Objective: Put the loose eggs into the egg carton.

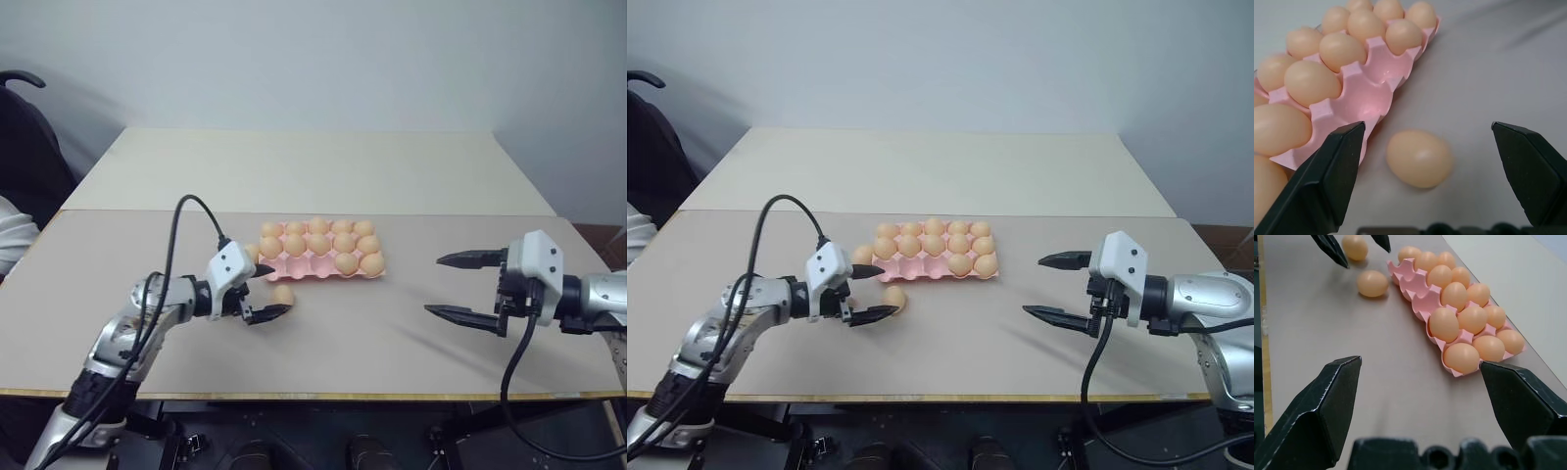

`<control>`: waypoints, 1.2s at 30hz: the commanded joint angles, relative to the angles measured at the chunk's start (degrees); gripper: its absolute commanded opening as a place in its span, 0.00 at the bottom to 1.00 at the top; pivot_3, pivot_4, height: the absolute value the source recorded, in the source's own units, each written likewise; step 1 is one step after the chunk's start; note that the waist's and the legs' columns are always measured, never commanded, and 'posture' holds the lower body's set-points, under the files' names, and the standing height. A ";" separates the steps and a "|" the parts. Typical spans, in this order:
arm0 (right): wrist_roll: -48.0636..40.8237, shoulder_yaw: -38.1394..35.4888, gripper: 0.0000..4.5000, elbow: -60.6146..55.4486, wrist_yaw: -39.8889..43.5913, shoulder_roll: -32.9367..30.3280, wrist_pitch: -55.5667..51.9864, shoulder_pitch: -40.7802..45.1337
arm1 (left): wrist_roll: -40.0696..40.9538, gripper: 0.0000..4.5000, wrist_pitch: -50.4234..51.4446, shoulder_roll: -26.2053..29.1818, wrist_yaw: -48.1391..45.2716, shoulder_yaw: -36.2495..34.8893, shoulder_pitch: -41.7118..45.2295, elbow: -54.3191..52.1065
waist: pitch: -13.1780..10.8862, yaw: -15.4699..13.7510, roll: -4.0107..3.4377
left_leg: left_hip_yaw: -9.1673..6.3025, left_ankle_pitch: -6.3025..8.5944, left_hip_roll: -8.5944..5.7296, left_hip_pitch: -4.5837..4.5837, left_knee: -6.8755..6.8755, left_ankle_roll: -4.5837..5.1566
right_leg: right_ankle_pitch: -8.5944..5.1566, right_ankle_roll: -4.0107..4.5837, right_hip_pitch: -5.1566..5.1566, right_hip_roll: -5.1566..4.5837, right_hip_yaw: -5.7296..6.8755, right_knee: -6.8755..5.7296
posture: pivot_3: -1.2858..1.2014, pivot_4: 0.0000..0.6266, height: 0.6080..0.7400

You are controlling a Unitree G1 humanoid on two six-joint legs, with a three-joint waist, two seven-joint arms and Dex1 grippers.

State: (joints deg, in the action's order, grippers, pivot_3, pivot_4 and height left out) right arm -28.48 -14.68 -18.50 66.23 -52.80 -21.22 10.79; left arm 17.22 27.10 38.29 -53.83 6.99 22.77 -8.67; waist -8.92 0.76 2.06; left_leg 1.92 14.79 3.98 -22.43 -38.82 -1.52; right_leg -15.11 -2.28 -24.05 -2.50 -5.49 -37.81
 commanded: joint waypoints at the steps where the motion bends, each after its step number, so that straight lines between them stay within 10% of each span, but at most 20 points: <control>1: -1.67 -2.40 0.99 -2.03 -0.87 -0.03 0.62 -0.20 | -3.50 1.00 -1.01 -1.38 1.92 2.55 2.12 1.87 | 0.00 -0.01 0.00 | 0.00 0.00 0.00 -0.01 0.00 0.00 | 0.00 0.00 -0.01 0.00 0.00 0.01 | 0.52 0.24 1.00; 7: -1.93 -2.72 0.99 -2.33 -1.66 -0.12 0.70 -0.72 | -6.83 1.00 -0.44 -2.91 2.31 5.68 3.57 4.35 | 0.00 -0.01 0.00 | -0.02 0.00 -0.01 0.01 -0.02 0.00 | 0.00 0.00 0.02 0.00 0.00 -0.03 | 0.52 0.24 1.00; 19: -2.63 -3.26 1.00 -2.65 -2.41 -0.61 0.91 -1.43 | -6.08 0.28 -0.70 -2.30 1.06 3.07 3.03 3.28 | 0.00 0.03 0.00 | -0.02 0.00 -0.01 0.06 -0.02 0.00 | 0.00 -0.01 0.08 0.00 0.01 -0.02 | 0.52 0.24 1.00; 27: -2.43 -2.42 1.00 -2.20 -3.00 -0.28 1.21 -0.52 | -4.73 0.28 -3.07 -3.24 1.45 -0.06 4.91 5.28 | 0.00 0.00 0.00 | -0.03 0.00 -0.01 0.04 -0.02 0.00 | 0.00 -0.01 0.07 0.00 0.01 -0.01 | 0.52 0.24 1.00; 36: -2.82 -2.83 1.00 -2.79 -3.22 -0.09 0.95 -1.33 | 4.05 0.84 -1.01 -0.09 -1.75 -10.12 5.44 2.33 | 0.00 0.25 0.00 | -0.03 0.00 0.00 0.01 -0.02 0.00 | 0.00 -0.01 0.01 0.00 0.01 -0.03 | 0.52 0.24 1.00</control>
State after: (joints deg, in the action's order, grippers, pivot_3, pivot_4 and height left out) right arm -30.46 -15.45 -19.77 63.31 -52.72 -21.22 9.49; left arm 19.56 26.06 36.30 -54.55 -0.35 28.53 -3.82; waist -8.92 1.00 2.06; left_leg 1.88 14.79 3.98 -22.42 -38.83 -1.52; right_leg -15.11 -2.29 -24.04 -2.50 -5.48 -37.84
